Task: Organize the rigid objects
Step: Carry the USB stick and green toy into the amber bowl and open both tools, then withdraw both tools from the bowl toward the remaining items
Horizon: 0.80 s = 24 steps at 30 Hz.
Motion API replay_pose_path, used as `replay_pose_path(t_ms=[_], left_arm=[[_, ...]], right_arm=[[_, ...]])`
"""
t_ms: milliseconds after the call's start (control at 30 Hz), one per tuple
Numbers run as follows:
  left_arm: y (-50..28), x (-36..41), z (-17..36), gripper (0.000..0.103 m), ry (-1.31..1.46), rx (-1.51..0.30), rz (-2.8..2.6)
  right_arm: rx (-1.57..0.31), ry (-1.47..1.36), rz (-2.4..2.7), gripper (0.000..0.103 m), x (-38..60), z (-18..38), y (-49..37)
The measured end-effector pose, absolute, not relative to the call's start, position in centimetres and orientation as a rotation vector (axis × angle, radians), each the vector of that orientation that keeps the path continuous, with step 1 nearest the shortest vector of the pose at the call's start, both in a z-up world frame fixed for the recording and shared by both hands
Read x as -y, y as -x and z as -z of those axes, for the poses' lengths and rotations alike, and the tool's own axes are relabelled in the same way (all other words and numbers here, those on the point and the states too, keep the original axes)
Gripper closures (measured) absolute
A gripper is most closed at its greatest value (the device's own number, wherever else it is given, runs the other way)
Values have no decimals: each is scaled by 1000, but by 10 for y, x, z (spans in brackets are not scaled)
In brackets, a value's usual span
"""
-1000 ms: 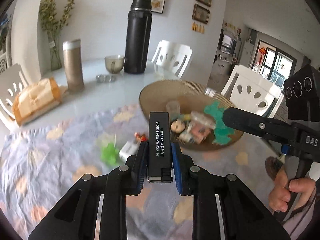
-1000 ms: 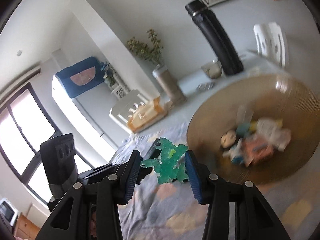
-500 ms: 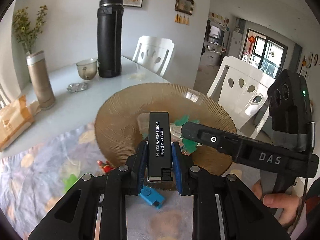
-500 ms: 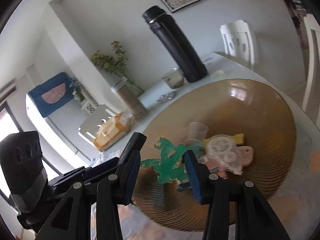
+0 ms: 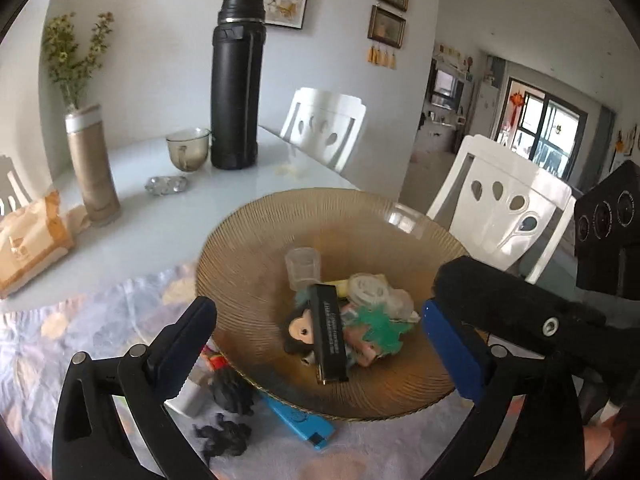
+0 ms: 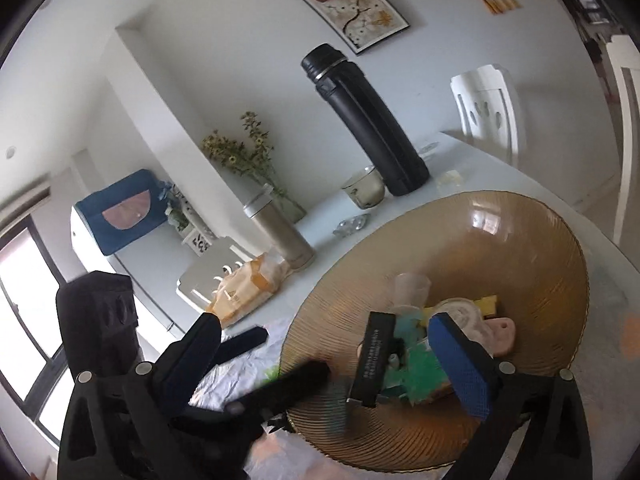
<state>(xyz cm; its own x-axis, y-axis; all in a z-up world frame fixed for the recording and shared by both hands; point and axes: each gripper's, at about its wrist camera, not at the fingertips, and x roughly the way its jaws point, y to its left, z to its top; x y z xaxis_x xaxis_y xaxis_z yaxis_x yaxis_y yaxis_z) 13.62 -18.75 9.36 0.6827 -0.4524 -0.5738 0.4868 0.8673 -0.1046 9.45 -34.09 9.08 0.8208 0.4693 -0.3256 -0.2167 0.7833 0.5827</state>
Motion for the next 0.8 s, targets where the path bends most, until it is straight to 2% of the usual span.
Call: replay_pose_path(t_ms=[333, 800], left_arm=[[-140, 161, -94, 1, -31, -658, 489], [-131, 83, -122, 1, -41, -583, 340]], right_arm=[[-476, -611, -393, 0, 343, -88, -93], [-406, -497, -441, 0, 314, -99, -70]])
